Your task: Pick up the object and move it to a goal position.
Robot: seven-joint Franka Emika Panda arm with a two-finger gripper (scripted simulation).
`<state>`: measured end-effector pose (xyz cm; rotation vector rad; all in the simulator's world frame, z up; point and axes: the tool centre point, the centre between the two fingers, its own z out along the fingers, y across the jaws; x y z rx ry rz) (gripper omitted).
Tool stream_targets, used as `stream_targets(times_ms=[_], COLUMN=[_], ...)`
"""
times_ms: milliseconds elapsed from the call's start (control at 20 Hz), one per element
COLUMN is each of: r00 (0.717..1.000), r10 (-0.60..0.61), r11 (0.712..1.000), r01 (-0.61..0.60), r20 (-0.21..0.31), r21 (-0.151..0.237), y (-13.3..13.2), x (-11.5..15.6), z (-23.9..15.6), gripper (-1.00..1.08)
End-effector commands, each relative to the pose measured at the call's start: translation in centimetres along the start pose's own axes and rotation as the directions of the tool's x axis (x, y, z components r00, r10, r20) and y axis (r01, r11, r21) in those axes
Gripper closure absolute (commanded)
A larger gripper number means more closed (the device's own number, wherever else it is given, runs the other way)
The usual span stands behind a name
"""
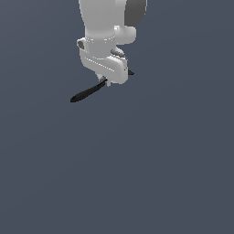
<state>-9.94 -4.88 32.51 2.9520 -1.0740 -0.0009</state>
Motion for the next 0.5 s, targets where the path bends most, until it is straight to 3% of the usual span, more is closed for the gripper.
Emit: stream_targets(times_ms=[0,450], r00=[1.000,1.000], r10=[0.000,-0.001], r11=[1.000,1.000], r01=[0.000,0.001], r20=[-0.001,-0.001], r21=[0.000,0.000], y=[0.5,1.2], x=[-0.4,-0.9], z=[-1.5,-3.6], gripper=[1.08,1.08])
